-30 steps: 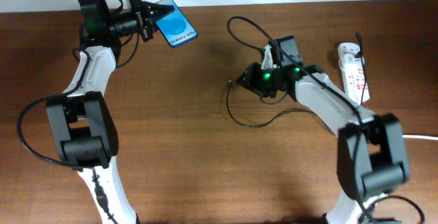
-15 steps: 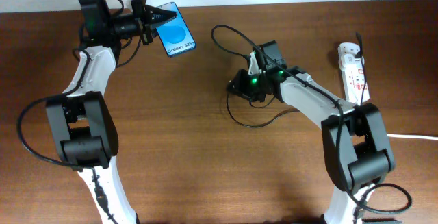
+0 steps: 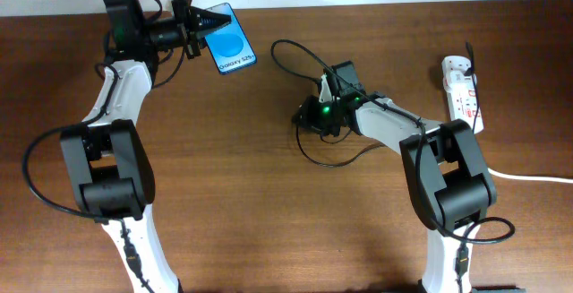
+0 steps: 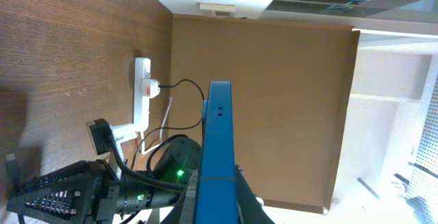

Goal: Plug charger to phone and switch on socket
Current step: 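Grasp the black USB-C cable plug with the right gripper, then push the cable plug up into the phone's bottom port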

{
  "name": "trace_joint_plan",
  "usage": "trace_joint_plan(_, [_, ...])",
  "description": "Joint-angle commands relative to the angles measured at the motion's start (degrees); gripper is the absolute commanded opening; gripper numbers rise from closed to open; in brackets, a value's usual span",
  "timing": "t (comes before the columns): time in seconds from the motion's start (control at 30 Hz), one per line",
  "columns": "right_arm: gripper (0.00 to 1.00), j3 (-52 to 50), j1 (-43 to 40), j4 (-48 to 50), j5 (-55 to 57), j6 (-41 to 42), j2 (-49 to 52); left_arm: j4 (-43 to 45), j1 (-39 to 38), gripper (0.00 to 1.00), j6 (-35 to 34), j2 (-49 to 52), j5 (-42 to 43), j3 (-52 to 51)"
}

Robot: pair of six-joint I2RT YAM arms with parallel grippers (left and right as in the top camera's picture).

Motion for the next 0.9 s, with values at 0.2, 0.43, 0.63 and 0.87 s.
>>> trace_joint_plan(0.2, [0.29,0.8,0.6,2.8,2.6,0.4,1.3,0.3,-1.2,0.0,1.1,-1.2,1.2,0.5])
trace_joint_plan(0.43, [0.25,0.8,0.6,4.4,3.2,0.4,1.4,0.3,-1.2,0.0,1.1,-1.2,0.6,0.5])
trace_joint_plan(0.63, [0.24,0.8,2.3,4.6,3.4,0.6,2.6,0.3,-1.2,0.0,1.1,-1.2,0.6,0.5])
trace_joint_plan(0.87, [0.04,0.9,1.9,4.1,0.6,0.6,1.8,0.3,-1.2,0.0,1.1,-1.2,0.9,0.5])
